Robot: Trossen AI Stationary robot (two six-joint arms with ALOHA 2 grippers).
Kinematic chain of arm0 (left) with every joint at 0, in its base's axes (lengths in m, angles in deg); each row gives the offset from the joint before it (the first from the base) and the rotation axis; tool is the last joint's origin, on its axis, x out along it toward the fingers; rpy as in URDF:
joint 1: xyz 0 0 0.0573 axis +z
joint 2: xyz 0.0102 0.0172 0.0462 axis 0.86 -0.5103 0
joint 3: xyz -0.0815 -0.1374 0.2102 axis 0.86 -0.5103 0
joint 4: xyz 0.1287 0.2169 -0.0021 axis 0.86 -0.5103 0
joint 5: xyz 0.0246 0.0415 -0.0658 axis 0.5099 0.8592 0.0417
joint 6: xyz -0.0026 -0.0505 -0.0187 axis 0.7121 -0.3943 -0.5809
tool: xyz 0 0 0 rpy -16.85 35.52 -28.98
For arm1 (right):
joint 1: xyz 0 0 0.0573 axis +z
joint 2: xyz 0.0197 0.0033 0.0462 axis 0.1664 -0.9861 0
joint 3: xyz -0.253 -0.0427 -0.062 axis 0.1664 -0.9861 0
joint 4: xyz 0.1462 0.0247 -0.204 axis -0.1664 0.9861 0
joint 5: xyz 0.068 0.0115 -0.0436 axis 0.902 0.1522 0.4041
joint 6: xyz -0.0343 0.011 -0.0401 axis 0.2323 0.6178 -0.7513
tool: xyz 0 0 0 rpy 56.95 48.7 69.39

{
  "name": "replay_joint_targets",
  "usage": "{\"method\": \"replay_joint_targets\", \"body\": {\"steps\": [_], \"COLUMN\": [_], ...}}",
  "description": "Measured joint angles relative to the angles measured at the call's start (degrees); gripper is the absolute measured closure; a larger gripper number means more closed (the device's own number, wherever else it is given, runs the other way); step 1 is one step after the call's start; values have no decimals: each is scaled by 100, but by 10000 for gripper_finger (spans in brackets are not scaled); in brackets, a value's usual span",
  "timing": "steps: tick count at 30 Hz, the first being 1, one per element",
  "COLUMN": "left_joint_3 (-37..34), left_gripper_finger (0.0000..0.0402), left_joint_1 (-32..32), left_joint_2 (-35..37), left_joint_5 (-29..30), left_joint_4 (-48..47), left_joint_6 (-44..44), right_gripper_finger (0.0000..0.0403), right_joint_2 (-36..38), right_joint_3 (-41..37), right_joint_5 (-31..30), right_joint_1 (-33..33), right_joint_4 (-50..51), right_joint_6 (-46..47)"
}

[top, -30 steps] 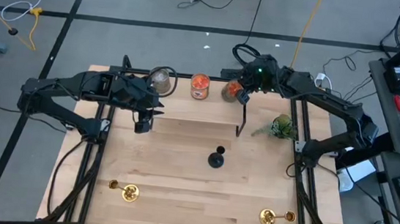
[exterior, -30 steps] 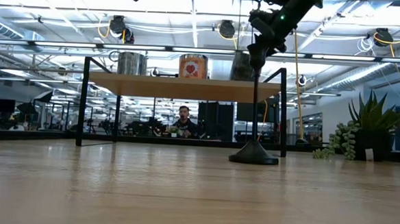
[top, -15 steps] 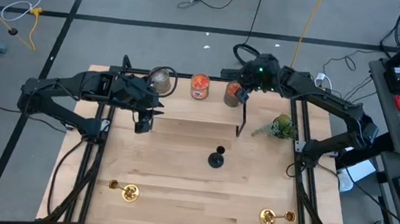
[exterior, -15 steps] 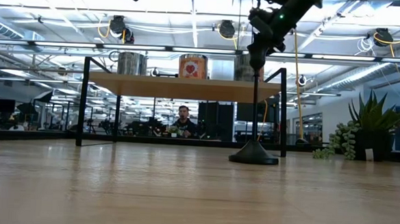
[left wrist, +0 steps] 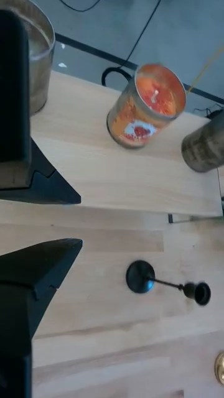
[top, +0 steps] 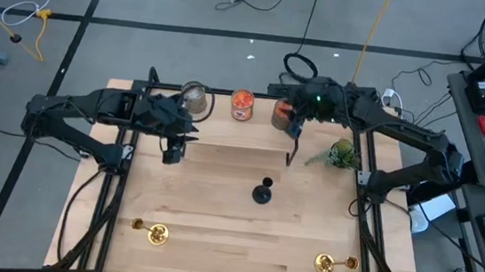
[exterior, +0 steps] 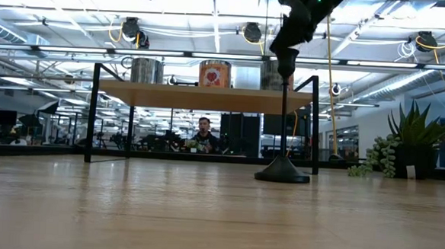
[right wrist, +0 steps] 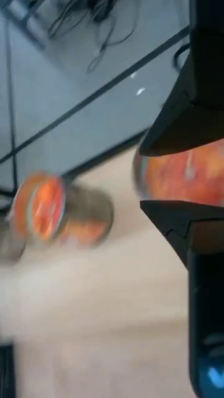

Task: Pick & Place candle stick holders
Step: Put the left gold candle holder on the shelf

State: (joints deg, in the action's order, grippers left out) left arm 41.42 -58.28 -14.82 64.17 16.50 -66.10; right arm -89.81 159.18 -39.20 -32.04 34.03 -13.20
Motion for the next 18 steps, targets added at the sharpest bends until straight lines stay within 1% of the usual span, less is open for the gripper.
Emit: {"method": "replay_joint_targets", "body": {"steps": [4,9,11,15,18], "left_joint_3": [-107,-679,-985,-1281,-1287], "left_gripper_finger": [295,295,295,295,295], "left_joint_1": [-315,-827,-1042,-1572,-1972], "left_joint_2": [33,351,565,1036,1343], "left_joint_5": [85,837,1031,1140,1205], "left_joint_4": [33,139,277,301,-61], "left_joint_6": [-173,-727,-1080,-1786,-2121], "right_gripper_finger": [267,265,268,276,278], "right_joint_2": [150,239,256,275,279], "right_joint_3": [0,-3,-69,-288,-525], "right_joint_5": [6,3,3,5,3], "right_joint_1": [538,1263,1543,1991,2248], "right_joint_4": [143,477,477,411,82], "right_joint_6": [156,495,580,735,782]}}
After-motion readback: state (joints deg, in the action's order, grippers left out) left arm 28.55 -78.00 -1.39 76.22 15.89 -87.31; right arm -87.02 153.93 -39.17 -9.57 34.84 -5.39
